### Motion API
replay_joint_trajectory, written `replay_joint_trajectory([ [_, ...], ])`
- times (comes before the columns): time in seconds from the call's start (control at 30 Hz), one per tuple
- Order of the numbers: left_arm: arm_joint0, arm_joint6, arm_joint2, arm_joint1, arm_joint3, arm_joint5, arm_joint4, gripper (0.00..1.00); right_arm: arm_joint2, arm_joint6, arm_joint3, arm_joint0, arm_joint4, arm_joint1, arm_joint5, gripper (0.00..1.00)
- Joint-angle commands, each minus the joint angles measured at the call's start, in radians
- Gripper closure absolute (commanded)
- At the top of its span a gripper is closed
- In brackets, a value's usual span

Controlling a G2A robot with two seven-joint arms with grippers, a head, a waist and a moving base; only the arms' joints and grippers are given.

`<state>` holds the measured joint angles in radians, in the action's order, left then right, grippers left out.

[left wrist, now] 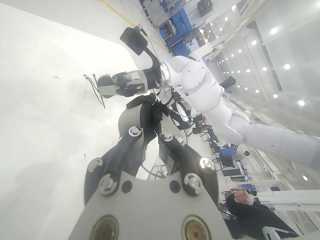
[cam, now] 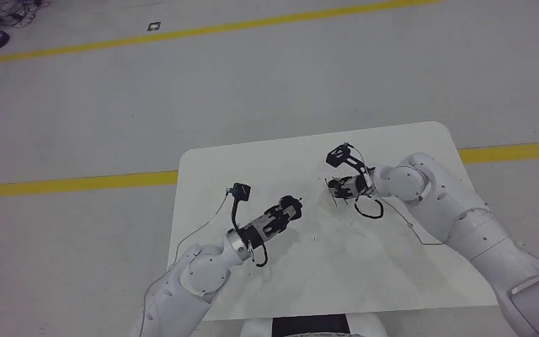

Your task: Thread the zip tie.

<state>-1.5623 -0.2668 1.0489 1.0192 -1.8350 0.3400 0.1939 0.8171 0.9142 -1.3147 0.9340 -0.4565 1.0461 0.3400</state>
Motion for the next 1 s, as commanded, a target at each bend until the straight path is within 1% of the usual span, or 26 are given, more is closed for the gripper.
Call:
replay_joint_trajectory([
  [0.0, 0.0, 0.0, 0.0, 0.0, 0.0, 0.0, 0.0, 1.0, 0.014, -0.012, -0.038, 0.017, 0.036, -0.018, 0.0, 1.0],
  [0.2, 0.0, 0.0, 0.0, 0.0, 0.0, 0.0, 0.0, 1.0, 0.047, -0.066, -0.178, 0.074, 0.151, -0.078, 0.0, 1.0],
  [0.3, 0.0, 0.0, 0.0, 0.0, 0.0, 0.0, 0.0, 1.0, 0.051, -0.084, -0.223, 0.091, 0.201, -0.105, 0.0, 1.0],
  [0.43, 0.0, 0.0, 0.0, 0.0, 0.0, 0.0, 0.0, 1.0, 0.037, -0.089, -0.257, 0.087, 0.25, -0.131, 0.0, 1.0],
  [0.97, 0.0, 0.0, 0.0, 0.0, 0.0, 0.0, 0.0, 1.0, 0.036, -0.09, -0.258, 0.086, 0.253, -0.133, 0.0, 1.0],
])
